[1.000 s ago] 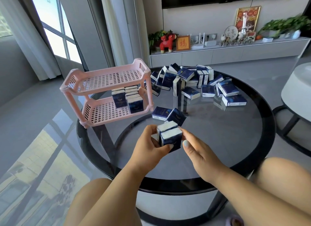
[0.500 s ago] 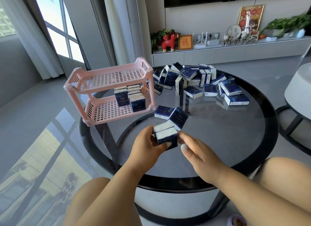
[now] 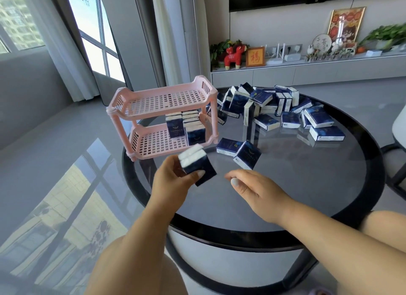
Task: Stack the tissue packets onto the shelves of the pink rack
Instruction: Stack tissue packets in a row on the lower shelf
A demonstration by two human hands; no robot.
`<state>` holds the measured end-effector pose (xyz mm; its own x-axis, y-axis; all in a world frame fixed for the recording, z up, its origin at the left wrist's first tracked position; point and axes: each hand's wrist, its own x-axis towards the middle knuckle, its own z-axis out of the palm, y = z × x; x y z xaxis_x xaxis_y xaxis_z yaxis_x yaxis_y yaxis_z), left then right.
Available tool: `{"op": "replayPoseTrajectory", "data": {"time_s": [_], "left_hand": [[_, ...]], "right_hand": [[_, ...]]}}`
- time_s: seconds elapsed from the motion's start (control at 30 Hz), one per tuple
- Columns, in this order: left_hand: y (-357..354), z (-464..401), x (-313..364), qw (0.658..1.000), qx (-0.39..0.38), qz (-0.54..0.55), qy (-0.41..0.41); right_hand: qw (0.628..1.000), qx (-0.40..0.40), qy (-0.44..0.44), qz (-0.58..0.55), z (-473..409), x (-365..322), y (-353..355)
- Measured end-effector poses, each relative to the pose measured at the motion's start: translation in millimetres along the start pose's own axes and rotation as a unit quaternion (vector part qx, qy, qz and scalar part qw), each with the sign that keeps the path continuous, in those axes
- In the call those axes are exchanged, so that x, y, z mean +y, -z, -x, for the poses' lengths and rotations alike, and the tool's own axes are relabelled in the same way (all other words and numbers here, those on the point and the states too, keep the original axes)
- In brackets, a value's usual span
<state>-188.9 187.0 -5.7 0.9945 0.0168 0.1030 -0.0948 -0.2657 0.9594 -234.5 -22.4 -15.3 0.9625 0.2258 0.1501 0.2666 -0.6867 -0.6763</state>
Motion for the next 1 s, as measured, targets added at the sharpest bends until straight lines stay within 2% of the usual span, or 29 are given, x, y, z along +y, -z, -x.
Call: {"op": "replayPoseTrajectory", "data": {"time_s": [0.1, 0.3, 0.57, 1.0], "left_hand": [[17, -17, 6, 0.999, 0.024, 0.019, 0.016], [40, -58, 10, 0.998, 0.067, -0.012, 0.019], [48, -115, -7, 0.994, 0.074, -0.069, 0.035], [34, -169, -16, 0.985, 0.011, -0.170, 0.015]], "right_hand": [[0.999, -0.028, -0.005, 0.016, -15, -5, -9], [0.994, -0.063, 0.017, 0.087, -51, -7, -28], [0.996, 0.008, 0.012, 0.091, -71, 5, -46], [0.992, 0.034, 0.053, 0.111, -74, 10, -48]]}}
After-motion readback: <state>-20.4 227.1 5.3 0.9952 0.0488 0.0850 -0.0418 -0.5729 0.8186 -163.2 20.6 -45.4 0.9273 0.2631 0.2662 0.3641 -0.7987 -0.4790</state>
